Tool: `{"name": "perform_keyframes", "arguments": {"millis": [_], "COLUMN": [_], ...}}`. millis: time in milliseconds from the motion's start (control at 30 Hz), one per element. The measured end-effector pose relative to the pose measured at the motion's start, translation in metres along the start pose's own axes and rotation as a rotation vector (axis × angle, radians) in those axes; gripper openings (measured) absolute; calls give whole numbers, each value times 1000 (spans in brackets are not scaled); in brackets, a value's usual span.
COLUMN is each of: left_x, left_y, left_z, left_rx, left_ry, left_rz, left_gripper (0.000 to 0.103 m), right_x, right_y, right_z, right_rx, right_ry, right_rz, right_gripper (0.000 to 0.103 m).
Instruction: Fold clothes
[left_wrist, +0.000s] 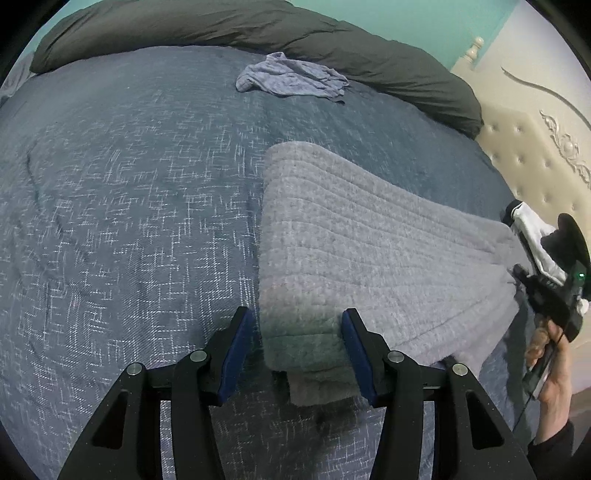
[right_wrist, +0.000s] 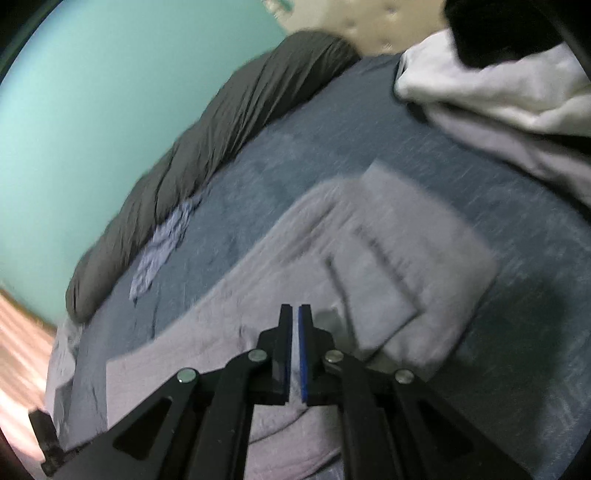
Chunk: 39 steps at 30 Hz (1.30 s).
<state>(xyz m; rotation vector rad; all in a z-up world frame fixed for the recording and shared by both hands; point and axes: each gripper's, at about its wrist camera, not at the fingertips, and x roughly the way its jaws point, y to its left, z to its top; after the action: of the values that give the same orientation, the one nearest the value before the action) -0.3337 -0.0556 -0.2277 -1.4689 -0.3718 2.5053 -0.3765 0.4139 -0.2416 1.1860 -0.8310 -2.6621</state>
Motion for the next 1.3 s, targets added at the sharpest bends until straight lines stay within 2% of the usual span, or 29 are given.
{"name": "perform_keyframes", "arguments": {"millis": [100, 200, 333, 500, 733, 967, 1033, 1167, 1233, 1300], "left_x": [1, -4, -4, -2, 18, 41, 40, 36, 33, 30], "left_y": [4, 12, 20, 30, 30, 26, 22, 13, 10, 5], "left_z": [-1, -5, -12, -17, -14, -11, -11, -10, -10, -8], "left_rx": [-28, -55, -94, -162, -196, -231, -225, -215, -213, -205], "left_ry": [-10, -11, 10, 25, 37, 48, 38, 19, 10, 1], "left_rz": [-5, -15, -39, -89, -145, -205, -195, -181, -183, -189], "left_gripper": [58, 58, 63, 64, 65, 64, 64, 53, 43, 39], "right_x": [5, -15, -29, -43, -66, -70, -69, -66, -65, -64], "right_y": [-4, 6, 14, 23, 18, -3, -6, -7, -7, -7], "right_z": [-4, 3, -5, -29, -67, -73, -73, -74, -74, -75], "right_rx": [-2, -31, -16, -38, -95, -55, -51, -56, -56, -54], "right_ry": [11, -53, -49, -8, 41, 47, 44, 48, 50, 52], "right_rz": [-56, -84, -21, 23, 19, 0, 0, 2, 5, 9], "right_gripper": [0, 1, 1, 1, 1, 1, 1, 1, 1, 2]}}
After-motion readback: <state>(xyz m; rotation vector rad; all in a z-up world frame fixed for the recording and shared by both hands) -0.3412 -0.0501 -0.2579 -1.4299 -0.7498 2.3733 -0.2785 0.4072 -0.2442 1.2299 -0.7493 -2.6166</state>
